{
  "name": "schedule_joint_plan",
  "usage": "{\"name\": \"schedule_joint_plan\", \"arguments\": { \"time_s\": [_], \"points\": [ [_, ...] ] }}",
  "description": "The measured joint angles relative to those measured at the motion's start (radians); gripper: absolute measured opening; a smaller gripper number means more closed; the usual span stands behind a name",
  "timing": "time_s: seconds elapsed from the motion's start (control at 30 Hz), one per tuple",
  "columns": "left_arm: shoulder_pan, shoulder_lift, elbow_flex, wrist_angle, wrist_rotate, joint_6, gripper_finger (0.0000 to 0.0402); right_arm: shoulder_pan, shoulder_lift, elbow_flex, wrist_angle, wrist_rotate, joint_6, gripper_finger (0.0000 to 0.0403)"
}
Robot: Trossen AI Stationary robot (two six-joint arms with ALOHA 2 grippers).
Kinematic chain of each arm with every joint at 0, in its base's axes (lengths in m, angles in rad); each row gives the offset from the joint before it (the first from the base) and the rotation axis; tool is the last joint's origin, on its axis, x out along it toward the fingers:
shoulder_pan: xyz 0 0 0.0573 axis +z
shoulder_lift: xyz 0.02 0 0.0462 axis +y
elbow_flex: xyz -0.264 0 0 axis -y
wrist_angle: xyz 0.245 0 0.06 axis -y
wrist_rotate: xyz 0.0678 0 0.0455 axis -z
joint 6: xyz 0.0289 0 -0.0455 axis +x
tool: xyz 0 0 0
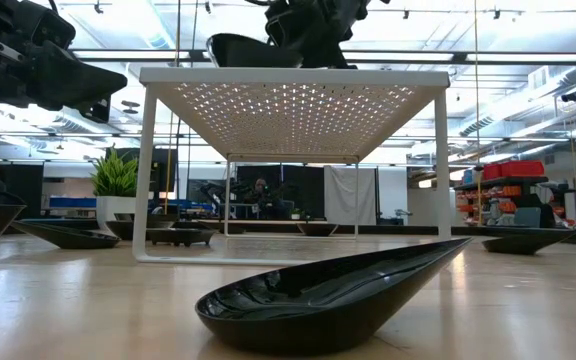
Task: Pick & Place Mini shaped plates
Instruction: Put the black leaf shaped plate on the shelf
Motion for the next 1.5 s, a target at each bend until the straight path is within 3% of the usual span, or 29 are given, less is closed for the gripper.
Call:
{"name": "schedule_joint_plan", "arguments": {
  "time_s": [1.5],
  "points": [
    [0.000, 0.000, 0.000, 0.000, 0.000, 0.000, 0.0021, -0.029, 0.027, -0.001, -0.037, 0.016, 0.014, 0.0000]
  ]
}}
